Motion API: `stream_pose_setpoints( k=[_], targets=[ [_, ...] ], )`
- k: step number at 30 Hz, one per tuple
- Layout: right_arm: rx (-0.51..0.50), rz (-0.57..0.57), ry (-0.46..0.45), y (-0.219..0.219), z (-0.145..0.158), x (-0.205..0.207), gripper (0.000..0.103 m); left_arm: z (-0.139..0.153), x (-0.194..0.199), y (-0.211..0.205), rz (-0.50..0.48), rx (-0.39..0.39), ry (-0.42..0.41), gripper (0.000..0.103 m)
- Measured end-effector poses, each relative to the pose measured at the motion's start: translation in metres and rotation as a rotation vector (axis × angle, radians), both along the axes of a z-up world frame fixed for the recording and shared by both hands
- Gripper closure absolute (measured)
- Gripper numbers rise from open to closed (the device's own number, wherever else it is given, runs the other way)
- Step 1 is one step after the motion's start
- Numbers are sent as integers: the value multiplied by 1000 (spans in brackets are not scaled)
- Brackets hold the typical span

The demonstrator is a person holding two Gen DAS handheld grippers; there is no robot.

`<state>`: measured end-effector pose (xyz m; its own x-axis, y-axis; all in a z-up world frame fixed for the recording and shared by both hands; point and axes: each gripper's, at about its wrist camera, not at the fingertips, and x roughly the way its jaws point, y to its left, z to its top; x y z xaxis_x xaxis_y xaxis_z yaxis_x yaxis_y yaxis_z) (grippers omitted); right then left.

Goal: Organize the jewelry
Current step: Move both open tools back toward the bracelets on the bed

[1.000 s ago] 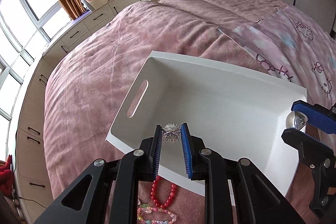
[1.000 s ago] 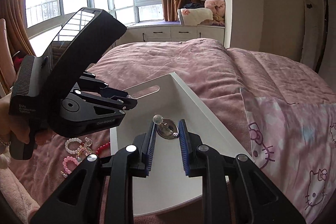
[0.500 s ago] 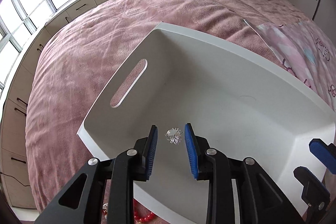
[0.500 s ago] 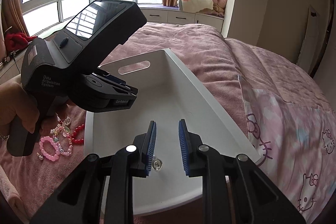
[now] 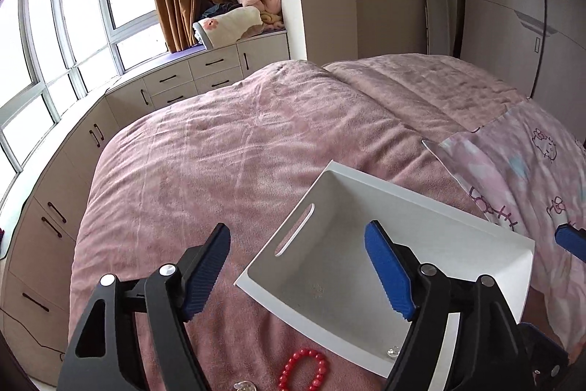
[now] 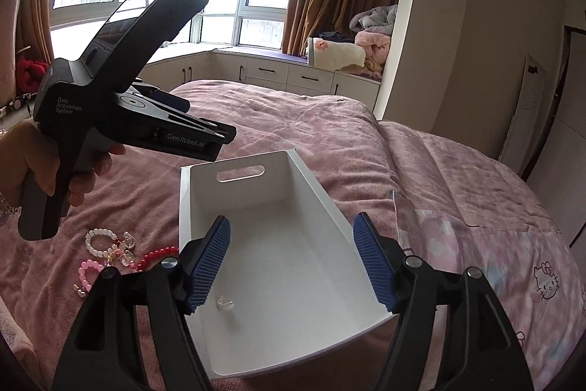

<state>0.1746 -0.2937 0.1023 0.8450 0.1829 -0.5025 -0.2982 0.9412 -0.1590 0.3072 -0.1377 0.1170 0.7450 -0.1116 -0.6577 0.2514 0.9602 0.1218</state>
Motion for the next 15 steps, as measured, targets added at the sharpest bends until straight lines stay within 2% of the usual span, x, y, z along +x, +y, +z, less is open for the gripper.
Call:
stream_pose_setpoints(
  k=[4, 7, 12, 15],
  targets=[
    [30, 37, -75, 15, 28, -18, 25, 33, -32, 29, 34, 17, -154, 18],
    [66, 80, -110, 29, 43, -31, 22, 52, -62, 54, 53, 10, -267, 11],
    [100, 150, -123, 58, 48, -47, 22, 55, -101, 92, 86, -16, -297, 11],
    [80, 195, -123, 79, 40, -55, 22, 47, -126, 114, 137, -4, -357, 11]
  ],
)
